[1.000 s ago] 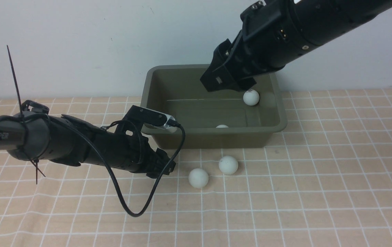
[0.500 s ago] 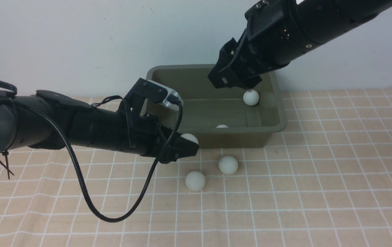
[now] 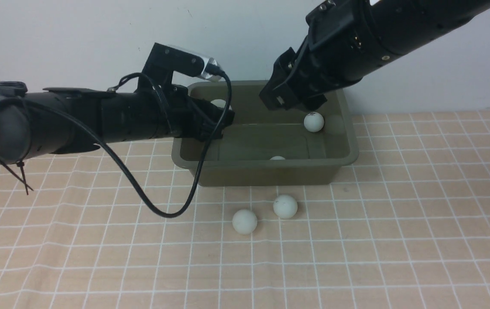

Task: Put the table tennis balls into the box on the light coffee tablecloth.
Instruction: 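Drop the ball into the bin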

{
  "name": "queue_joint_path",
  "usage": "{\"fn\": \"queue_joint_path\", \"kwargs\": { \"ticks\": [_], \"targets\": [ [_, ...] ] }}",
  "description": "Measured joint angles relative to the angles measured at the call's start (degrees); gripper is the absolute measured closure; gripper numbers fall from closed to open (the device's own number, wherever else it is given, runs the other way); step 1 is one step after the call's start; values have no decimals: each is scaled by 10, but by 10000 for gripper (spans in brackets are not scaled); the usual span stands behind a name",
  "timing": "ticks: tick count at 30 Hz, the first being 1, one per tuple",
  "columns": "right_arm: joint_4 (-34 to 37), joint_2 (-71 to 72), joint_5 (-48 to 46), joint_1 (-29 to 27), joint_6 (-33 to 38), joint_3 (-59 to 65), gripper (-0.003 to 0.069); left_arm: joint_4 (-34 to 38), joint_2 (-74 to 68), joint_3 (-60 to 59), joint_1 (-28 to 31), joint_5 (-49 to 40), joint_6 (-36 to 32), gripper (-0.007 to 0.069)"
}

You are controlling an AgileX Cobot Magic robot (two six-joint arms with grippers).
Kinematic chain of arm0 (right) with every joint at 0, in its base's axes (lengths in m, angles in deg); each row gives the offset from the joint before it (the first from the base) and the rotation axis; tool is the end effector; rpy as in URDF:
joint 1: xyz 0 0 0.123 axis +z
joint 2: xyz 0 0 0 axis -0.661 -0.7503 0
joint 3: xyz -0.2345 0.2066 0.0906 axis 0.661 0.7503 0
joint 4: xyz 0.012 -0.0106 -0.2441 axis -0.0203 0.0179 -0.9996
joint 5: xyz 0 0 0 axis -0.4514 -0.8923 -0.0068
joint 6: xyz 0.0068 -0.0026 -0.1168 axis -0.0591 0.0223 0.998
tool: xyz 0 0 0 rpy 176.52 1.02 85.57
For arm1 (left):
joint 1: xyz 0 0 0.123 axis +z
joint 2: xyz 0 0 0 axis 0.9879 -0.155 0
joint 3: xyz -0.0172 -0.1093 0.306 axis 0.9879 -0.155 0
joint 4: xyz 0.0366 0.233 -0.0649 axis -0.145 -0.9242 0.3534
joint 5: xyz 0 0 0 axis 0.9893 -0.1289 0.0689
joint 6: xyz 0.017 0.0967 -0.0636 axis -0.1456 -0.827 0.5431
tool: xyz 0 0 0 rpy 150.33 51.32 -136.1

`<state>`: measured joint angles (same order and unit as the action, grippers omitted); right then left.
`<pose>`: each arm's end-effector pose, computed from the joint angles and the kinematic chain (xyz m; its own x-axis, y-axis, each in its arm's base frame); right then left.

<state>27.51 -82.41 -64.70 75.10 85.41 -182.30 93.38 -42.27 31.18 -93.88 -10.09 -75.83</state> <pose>0.2861 0.2181 0.4136 -0.5047 -0.5663 -0.6516 -0.7594 0.6502 0.0232 0.4173 -0.1400 0.2628 -0.4305 0.1631 -0.8877 0.5582 0.8210 -0.1199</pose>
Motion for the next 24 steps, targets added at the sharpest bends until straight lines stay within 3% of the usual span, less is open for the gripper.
{"fn": "queue_joint_path", "kwargs": {
  "ticks": [6, 11, 16, 21, 24],
  "targets": [
    [1, 0, 0, 0, 0, 0, 259, 0, -49, 24, 0, 35, -13, 300],
    [2, 0, 0, 0, 0, 0, 259, 0, -70, 46, 0, 34, -35, 168],
    [3, 0, 0, 0, 0, 0, 259, -11, -38, 52, 0, 34, -8, 139],
    [4, 0, 5, 0, 6, 0, 259, -110, 42, 52, 0, 28, 55, 188],
    [4, 0, 8, 0, 20, 0, 259, -216, 105, 52, 0, 3, 160, 211]
  ]
}}
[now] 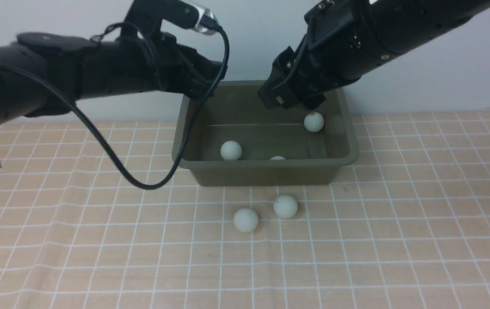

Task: Put the table tennis balls into the box on the light coffee tablecloth.
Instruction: 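Drop the ball into the bin, then reach for and grasp a ping pong ball on the table beside the basket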

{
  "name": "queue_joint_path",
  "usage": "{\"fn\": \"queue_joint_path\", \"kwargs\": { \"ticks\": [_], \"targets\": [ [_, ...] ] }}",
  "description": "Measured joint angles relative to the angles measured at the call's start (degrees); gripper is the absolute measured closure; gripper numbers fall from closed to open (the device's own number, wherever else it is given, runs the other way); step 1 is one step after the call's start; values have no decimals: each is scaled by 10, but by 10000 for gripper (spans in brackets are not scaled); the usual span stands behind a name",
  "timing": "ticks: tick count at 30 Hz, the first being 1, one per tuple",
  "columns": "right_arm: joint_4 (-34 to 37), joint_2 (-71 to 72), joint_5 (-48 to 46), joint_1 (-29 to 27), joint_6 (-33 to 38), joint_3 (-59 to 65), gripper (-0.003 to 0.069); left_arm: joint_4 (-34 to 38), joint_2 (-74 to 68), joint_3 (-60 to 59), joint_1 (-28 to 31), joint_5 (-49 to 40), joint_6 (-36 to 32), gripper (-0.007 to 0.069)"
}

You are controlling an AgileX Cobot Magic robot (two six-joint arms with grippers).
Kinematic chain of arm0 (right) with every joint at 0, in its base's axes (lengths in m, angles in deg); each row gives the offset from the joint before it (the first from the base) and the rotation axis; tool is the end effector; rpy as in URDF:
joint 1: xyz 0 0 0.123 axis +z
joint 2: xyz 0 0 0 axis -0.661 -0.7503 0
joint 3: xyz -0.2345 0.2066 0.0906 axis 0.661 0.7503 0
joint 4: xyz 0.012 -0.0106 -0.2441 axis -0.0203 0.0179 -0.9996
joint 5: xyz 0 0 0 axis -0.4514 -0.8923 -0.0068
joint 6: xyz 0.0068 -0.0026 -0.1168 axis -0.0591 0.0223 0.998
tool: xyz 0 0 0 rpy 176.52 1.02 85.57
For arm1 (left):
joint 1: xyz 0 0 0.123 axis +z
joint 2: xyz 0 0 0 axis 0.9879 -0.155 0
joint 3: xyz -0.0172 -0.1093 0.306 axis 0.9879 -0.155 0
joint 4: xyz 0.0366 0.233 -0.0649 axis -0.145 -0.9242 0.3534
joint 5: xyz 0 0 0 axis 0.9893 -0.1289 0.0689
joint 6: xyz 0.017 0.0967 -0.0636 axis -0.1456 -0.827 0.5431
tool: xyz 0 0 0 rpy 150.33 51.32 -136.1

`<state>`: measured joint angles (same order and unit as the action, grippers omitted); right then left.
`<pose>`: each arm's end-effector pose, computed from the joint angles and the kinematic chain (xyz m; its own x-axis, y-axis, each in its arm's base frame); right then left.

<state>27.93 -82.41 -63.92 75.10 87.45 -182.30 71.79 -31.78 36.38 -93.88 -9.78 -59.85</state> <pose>0.2868 0.2192 0.4148 -0.4741 -0.5790 -0.6633 -0.7757 0.6311 0.0035 0.3890 -0.1321 0.3553 -0.2491 0.2423 -0.9377 0.5957 0.8017 0.0489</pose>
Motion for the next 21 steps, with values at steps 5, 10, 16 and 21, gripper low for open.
{"fn": "queue_joint_path", "kwargs": {
  "ticks": [5, 10, 16, 21],
  "targets": [
    [0, 0, 13, 0, 6, 0, 259, -185, 81, 1, 0, -96, 206, 221],
    [8, 0, 23, 0, 8, 0, 259, -385, 135, 2, 0, -228, 412, 221],
    [38, 0, 16, 6, 5, 1, 259, -592, 191, 2, 0, -305, 609, 221],
    [24, 3, 77, 61, -30, 73, 259, -694, 243, 2, 0, -319, 700, 221]
  ]
}}
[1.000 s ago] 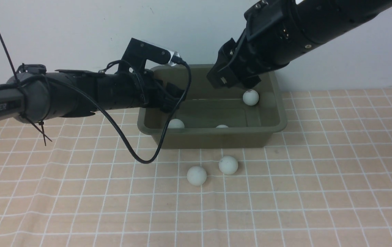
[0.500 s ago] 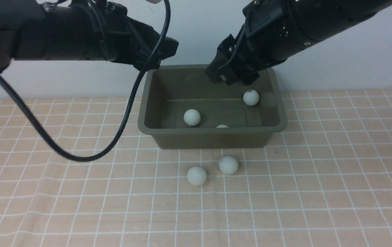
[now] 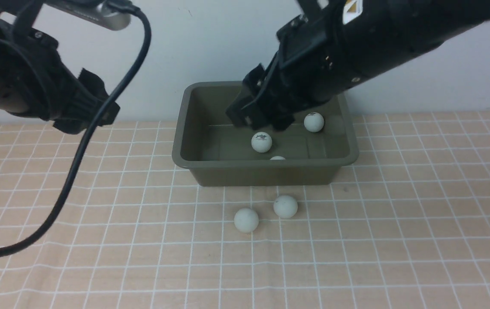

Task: Put the table tennis balls into the box on the light coffee tablecloth.
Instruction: 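Reach for and grasp a ping pong ball on the table beside the basket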

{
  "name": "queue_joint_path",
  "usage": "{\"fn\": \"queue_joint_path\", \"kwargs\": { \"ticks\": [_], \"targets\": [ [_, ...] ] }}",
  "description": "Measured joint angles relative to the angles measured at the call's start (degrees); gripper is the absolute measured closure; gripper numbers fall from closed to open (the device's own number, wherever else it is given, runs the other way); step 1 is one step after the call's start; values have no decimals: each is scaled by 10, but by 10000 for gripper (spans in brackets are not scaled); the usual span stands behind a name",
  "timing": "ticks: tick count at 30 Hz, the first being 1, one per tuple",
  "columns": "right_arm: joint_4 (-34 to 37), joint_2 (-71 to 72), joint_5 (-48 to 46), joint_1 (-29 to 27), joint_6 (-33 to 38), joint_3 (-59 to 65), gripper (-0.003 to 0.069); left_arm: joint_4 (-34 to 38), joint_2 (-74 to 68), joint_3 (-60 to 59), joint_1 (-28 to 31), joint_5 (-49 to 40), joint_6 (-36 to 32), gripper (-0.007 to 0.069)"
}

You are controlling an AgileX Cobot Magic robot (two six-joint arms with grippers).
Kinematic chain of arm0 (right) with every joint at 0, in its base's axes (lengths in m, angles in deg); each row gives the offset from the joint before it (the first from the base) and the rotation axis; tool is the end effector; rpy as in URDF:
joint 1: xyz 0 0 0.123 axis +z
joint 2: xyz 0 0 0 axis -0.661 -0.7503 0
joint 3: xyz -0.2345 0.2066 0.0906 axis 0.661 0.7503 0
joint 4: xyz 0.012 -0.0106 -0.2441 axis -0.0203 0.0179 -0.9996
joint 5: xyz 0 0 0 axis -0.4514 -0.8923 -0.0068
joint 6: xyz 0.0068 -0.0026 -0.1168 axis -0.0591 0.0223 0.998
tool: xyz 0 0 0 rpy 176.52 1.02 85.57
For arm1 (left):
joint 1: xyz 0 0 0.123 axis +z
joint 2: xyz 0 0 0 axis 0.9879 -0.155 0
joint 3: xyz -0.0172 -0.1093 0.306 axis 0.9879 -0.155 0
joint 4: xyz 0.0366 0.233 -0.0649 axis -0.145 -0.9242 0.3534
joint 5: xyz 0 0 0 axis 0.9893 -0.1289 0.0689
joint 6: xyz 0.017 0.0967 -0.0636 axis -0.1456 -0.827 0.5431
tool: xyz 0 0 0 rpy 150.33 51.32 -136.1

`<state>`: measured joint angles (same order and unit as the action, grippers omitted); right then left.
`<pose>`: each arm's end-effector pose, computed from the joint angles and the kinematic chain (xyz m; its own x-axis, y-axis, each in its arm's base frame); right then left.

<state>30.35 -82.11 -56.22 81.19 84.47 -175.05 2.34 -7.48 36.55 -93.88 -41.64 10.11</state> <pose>0.2647 0.2529 0.3876 -0.4851 -0.5559 -0.6750 -0.7968 0.5990 0.0792 0.2411 -0.0658 0.4158 -0.6167 0.3582 -0.7010 0.4254 0.9009 0.0861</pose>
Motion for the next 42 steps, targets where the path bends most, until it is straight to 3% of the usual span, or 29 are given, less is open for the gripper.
{"fn": "queue_joint_path", "kwargs": {
  "ticks": [9, 14, 24, 42],
  "targets": [
    [-97, -21, 142, 6, -102, 167, 259, 1, 48, 0, 0, -50, 11, 221],
    [-105, -47, 165, -9, -149, 177, 259, 16, 49, 0, 0, -71, 11, 221],
    [-111, -133, 204, -60, -331, 177, 259, 19, 49, 0, 0, -71, 7, 221],
    [-116, -222, 279, -64, -366, 177, 259, 19, 49, 0, 0, -89, 5, 221]
  ]
}}
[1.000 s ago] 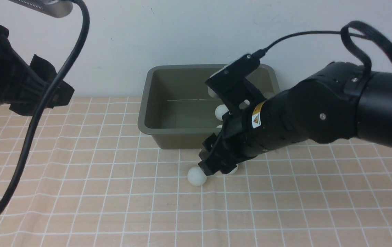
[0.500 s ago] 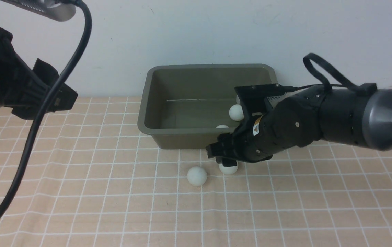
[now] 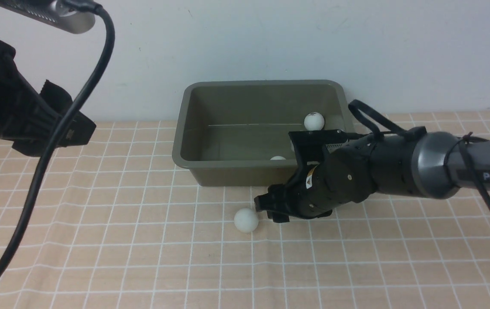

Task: Put the table tennis balls into the box on the light coffee tablecloth.
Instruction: 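Reach for and grasp a ping pong ball on the table beside the basket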

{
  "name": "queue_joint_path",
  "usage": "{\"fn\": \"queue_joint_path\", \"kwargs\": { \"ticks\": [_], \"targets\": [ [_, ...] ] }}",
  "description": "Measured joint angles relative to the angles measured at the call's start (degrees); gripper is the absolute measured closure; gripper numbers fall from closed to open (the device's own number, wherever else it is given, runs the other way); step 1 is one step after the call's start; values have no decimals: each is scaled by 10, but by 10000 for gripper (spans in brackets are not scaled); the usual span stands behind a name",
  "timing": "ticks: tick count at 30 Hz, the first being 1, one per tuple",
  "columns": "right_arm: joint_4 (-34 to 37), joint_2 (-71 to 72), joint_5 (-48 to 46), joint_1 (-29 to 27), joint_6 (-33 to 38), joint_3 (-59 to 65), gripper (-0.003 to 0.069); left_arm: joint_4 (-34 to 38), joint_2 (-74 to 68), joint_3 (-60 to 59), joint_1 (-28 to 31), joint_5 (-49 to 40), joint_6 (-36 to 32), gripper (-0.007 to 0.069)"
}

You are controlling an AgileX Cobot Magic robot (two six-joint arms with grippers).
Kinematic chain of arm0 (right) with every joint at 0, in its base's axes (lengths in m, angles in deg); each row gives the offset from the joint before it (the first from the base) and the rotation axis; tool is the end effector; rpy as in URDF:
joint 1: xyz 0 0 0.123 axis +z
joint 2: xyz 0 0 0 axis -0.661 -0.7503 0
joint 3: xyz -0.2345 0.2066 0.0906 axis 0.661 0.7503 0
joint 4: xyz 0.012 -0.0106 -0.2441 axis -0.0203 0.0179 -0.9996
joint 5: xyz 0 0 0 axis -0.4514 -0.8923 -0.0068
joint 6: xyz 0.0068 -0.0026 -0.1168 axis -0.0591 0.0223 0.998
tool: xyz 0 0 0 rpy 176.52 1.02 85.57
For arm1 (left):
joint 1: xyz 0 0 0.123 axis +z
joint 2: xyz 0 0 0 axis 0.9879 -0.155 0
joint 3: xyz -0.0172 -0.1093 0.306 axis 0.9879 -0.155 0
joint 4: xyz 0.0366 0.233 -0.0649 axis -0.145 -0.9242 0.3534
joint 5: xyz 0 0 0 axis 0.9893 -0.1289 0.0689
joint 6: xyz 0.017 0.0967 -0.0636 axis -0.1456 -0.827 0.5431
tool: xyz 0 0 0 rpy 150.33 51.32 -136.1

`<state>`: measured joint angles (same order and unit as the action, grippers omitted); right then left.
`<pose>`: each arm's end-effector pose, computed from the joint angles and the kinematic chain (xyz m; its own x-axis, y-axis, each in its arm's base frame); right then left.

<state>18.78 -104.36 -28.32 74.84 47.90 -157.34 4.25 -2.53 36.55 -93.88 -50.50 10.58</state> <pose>0.3528 0.2372 0.1660 -0.8983 -0.1151 -0.4240 -0.2223 0.9515 0.2127 0.2019 -0.0616 0.4240 -0.6598 0.3584 -0.6605 0.4480 0.8933 0.0373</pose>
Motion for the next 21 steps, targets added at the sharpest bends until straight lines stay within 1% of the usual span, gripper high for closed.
{"fn": "queue_joint_path", "kwargs": {
  "ticks": [5, 10, 13, 17, 21],
  "targets": [
    [-19, -1, 5, 0, -11, 0, 259, 0, 0, 0, 0, -2, 0, 221],
    [-59, -1, 3, 0, -54, 0, 259, 1, 0, 0, 0, -2, 0, 221],
    [-76, -1, 26, 0, -78, 0, 259, 1, 0, 0, 0, -2, 0, 221],
    [-79, -1, 64, 0, -93, 0, 259, 1, 0, 0, 0, -2, 0, 221],
    [-82, -1, 56, 0, -103, 0, 259, 1, 0, 0, 0, -2, 0, 221]
  ]
}}
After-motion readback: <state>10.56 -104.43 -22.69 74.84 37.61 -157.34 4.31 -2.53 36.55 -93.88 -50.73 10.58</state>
